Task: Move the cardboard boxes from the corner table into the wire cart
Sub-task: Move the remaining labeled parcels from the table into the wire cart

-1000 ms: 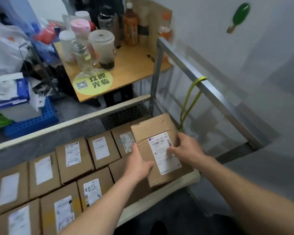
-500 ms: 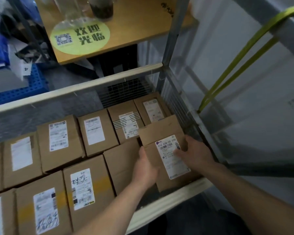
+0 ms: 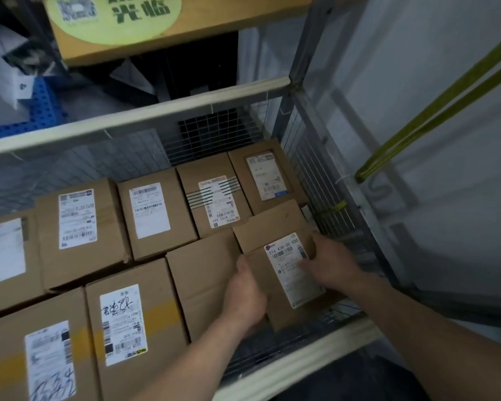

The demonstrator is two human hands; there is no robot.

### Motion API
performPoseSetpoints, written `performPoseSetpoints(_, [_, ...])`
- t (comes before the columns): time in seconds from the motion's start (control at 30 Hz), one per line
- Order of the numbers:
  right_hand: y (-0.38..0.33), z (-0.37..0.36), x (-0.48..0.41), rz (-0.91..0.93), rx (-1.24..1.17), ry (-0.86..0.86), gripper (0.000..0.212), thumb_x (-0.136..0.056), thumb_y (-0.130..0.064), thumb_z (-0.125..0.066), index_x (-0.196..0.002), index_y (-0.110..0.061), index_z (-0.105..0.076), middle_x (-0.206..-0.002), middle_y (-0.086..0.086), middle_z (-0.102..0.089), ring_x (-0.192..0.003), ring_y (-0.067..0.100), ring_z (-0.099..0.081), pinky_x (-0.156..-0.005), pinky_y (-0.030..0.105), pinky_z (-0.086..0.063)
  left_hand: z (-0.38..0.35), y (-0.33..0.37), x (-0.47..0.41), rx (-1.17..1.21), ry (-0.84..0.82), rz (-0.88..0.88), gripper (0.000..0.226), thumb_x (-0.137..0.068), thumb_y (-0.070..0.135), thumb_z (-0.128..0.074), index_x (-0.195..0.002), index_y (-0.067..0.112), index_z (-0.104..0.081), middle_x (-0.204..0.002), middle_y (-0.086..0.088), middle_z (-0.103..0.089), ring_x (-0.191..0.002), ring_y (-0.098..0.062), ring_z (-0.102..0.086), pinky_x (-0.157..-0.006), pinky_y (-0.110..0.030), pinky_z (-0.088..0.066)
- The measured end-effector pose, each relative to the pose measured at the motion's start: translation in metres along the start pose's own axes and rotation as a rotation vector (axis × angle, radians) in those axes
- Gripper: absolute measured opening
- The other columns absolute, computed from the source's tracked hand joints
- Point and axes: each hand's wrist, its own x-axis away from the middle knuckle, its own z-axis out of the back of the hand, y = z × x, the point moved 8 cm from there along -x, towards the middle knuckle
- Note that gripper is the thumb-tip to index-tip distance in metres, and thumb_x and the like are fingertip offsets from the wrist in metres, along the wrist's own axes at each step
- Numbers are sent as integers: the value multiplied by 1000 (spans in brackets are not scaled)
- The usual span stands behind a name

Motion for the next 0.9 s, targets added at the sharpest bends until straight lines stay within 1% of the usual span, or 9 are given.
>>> performPoseSetpoints(0.13, [9, -15, -22, -11, -1, -23, 38, -92, -25, -70, -123, -20, -51, -122, 3, -64, -110, 26, -63, -93, 42, -55, -7, -4, -17, -89, -45, -10, 63, -92, 5, -64, -147, 11, -35, -128, -7, -63, -115, -21, -60, -84, -24, -47])
performPoseSetpoints(0.23, [14, -25, -34, -17, 0, -34, 44, -93, -23, -69, -131, -14, -49, -126, 7, -63, -113, 29, -62, -93, 39, -54, -15, -8, -29, -134, -113, 16, 59, -94, 4, -57, -149, 10, -37, -128, -6, -62, -115, -20, -60, -90, -26, -50])
performPoseSetpoints(0.37, [21, -30, -44, -30, 7, -13, 49, -96, -19, -64, -140, -12, -43, -129, 12, -62, -118, 32, -61, -97, 41, -52, -23, -7, -35, -142, -153, 12, 63, -96, 3, -57, -153, 11, -31, -131, -7, -61, -118, -21, -59, -98, -30, -50])
performPoseSetpoints(0.43, [19, -31, -46, -14, 31, -21, 59, -97, -16, -62, -149, -14, -34, -130, 12, -61, -117, 32, -61, -95, 39, -52, -27, -7, -34, -178, -184, -1, 52, -96, 3, -57, -146, 10, -41, -130, -8, -62, -117, -21, -60, -99, -34, -51])
performPoseSetpoints(0.5, [14, -34, -44, 12, 54, -43, 64, -97, -11, -58, -154, -15, -28, -130, 12, -61, -115, 30, -62, -95, 39, -53, -27, -6, -33, -221, -198, -11, 34, -96, 2, -57, -130, 9, -56, -123, -9, -64, -111, -21, -61, -96, -34, -53])
performPoseSetpoints(0.57, [10, -34, -40, 26, 60, -56, 60, -96, -7, -56, -151, -15, -34, -131, 11, -61, -115, 29, -61, -97, 42, -53, -21, -4, -33, -250, -184, -22, 29, -96, 1, -58, -124, 9, -61, -121, -8, -63, -110, -21, -61, -95, -34, -53])
performPoseSetpoints(0.67, [3, -28, -30, 41, 37, -52, 48, -94, -8, -60, -140, -12, -47, -128, 10, -62, -114, 26, -61, -96, 39, -53, -8, 5, -27, -272, -154, -68, 33, -95, 6, -61, -127, 14, -59, -122, -7, -59, -109, -22, -60, -96, -36, -54])
performPoseSetpoints(0.8, [-17, -10, -4, 69, -26, 5, 35, -95, -23, -66, -126, -10, -58, -124, 8, -63, -108, 22, -63, -90, 37, -55, 16, 29, -5, -332, -98, -166, 43, -95, 29, -65, -135, 18, -54, -126, -5, -54, -110, -22, -58, -93, -40, -55])
performPoseSetpoints(0.9, [-42, 17, 28, 122, -41, 73, 36, -98, -33, -61, -128, -13, -58, -123, 6, -61, -106, 21, -62, -87, 36, -54, 44, 49, 18, -452, -49, -212, 53, -96, 41, -61, -142, 18, -47, -134, -5, -49, -114, -22, -55, -94, -41, -54])
